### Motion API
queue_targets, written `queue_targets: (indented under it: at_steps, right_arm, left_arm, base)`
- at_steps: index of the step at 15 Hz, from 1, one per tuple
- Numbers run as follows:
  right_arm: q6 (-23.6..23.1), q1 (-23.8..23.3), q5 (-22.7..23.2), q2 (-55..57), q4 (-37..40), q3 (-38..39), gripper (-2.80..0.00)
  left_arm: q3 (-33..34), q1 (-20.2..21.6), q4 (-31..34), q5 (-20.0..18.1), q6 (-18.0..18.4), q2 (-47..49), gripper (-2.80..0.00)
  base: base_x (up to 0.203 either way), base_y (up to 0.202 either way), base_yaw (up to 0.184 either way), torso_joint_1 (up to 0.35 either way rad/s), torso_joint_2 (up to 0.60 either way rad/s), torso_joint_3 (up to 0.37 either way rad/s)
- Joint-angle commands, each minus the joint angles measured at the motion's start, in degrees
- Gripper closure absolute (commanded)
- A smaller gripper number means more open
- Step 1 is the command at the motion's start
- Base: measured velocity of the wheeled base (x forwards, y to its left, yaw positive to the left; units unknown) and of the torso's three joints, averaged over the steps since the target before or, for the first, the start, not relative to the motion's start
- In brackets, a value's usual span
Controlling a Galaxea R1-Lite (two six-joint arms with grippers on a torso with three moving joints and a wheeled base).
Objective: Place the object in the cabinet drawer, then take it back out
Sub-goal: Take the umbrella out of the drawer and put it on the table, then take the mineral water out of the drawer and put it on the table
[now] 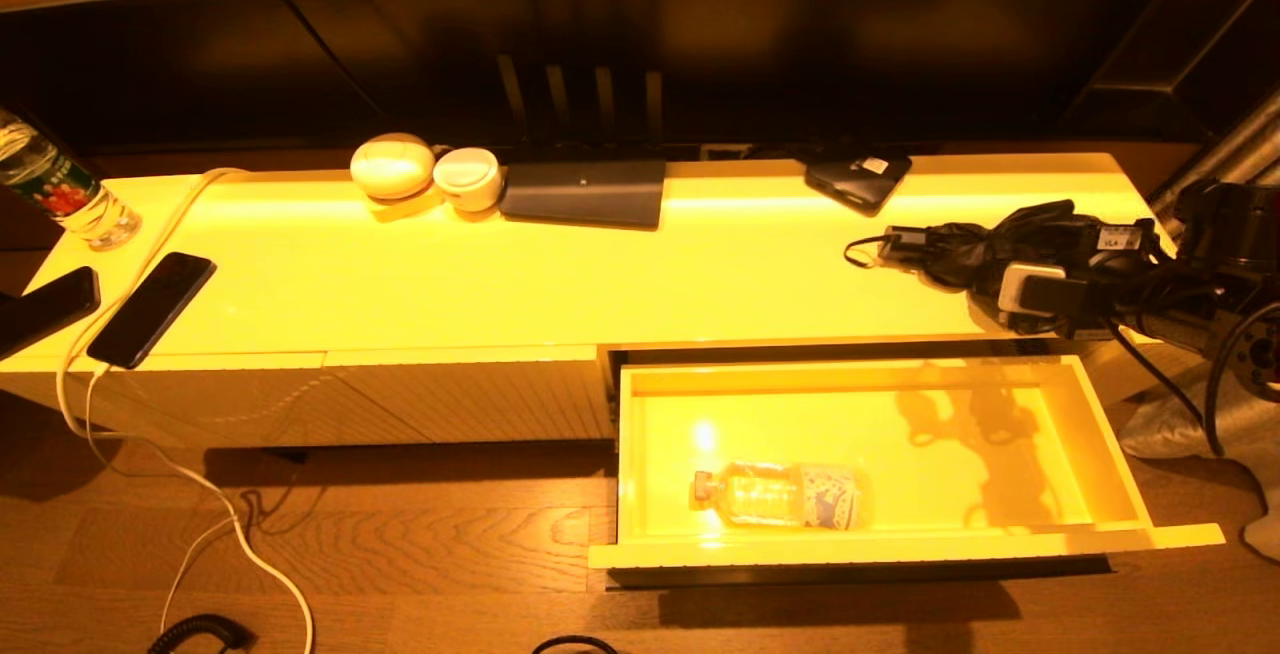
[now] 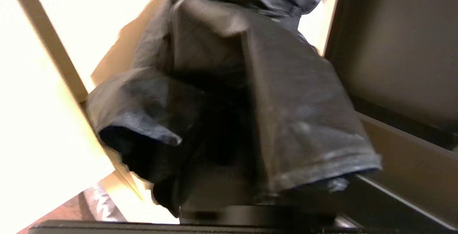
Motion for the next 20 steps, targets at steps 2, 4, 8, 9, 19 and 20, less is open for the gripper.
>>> queue_targets:
  at_steps: [2, 4, 8, 9, 19, 20]
  right_arm:
    - [-0.38, 0.07, -0.25, -2.24, 1.1, -0.57, -2.8]
    - [-0.45, 0.13, -0.34, -4.31, 2.95, -0.05, -2.8]
    - [-0.55, 0.07, -0.45, -9.4, 7.69, 1.79, -2.8]
    - [-0.56, 0.07, -0.42, -10.54, 8.41, 2.43, -2.8]
    - [6.21, 3.77, 0.13, -27.62, 45.88, 5.04, -2.8]
    - [7.01, 4.74, 0.12, -27.28, 48.48, 5.01, -2.8]
  left_arm:
    - [0.09, 0.0, -0.02, 0.01, 0.0, 0.0, 0.0]
    - [0.09, 0.0, -0.02, 0.01, 0.0, 0.0, 0.0]
    - [0.09, 0.0, 0.07, 0.01, 0.0, 0.0, 0.0]
    - [0.09, 0.0, -0.02, 0.01, 0.0, 0.0, 0.0]
    - [0.09, 0.0, -0.02, 0.01, 0.0, 0.0, 0.0]
    - [0.09, 0.0, -0.02, 0.01, 0.0, 0.0, 0.0]
  base:
    - [0.0, 0.0, 0.0, 0.0, 0.0, 0.0]
    - [0.0, 0.0, 0.0, 0.0, 0.0, 0.0]
    - [0.0, 0.0, 0.0, 0.0, 0.0, 0.0]
    - [0.0, 0.0, 0.0, 0.0, 0.0, 0.0]
    - [0.0, 0.0, 0.0, 0.0, 0.0, 0.0]
    - [0.0, 0.0, 0.0, 0.0, 0.0, 0.0]
